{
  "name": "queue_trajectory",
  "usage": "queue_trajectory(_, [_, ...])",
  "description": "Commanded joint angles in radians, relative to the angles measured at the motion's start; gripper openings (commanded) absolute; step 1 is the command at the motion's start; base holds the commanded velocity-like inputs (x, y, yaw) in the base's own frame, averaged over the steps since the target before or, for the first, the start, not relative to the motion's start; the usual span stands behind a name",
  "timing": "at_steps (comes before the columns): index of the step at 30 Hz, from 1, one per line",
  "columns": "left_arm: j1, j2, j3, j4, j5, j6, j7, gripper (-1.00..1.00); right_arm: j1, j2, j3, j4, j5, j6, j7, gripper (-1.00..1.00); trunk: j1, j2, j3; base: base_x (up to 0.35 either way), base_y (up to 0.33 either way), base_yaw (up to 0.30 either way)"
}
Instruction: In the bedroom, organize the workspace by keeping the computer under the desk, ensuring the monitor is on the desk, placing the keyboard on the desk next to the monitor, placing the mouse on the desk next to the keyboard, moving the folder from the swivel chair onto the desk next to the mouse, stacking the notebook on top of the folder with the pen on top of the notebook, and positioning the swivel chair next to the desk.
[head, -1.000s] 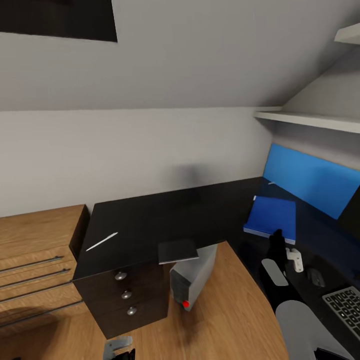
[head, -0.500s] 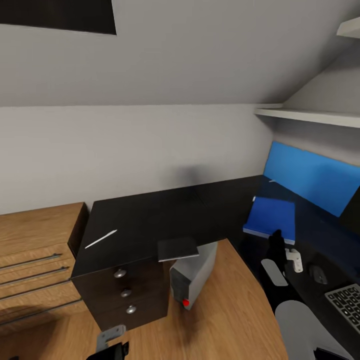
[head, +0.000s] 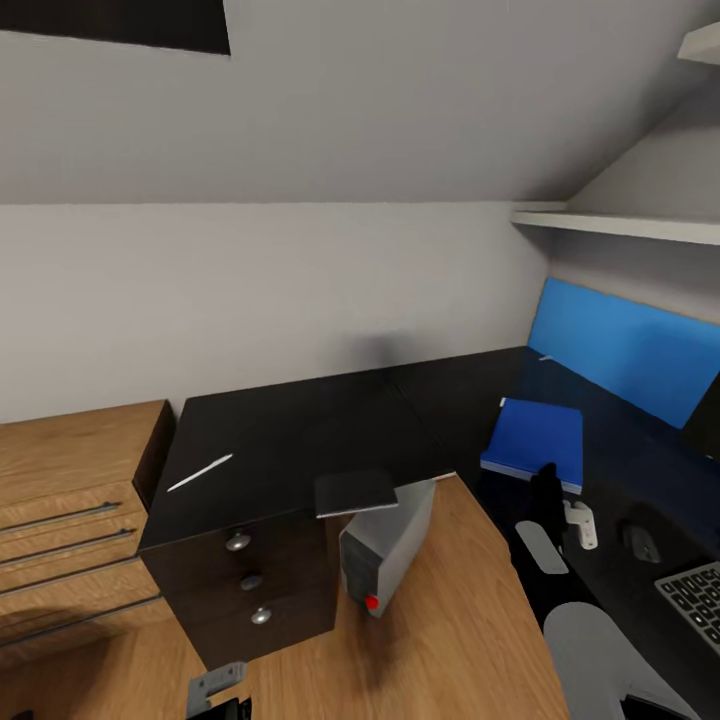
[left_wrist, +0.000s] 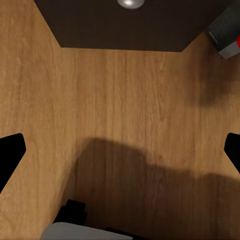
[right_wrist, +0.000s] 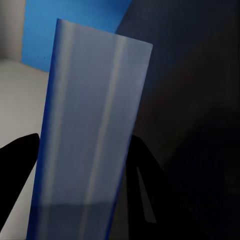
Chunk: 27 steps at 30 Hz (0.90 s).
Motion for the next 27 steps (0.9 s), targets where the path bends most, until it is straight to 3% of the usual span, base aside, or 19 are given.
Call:
queue_trajectory(1, [-0.001, 0.001, -0.004, 0.0, 0.006, 0.001, 0.008, 1.0, -0.001, 0.0, -0.002, -0.001, -0.006, -0.001, 0.004, -1.0, 0.0, -0.001, -0.001, 0.0, 0.0, 0.0])
queue_trajectory(27, [-0.001, -0.001, -0.004, 0.002, 0.007, 0.0, 0.008, 1.0, -0.001, 0.0, -0.015, 0.004, -0.007, 0.006, 0.003, -1.0, 0.0, -0.001, -0.016, 0.0, 0.0, -0.073])
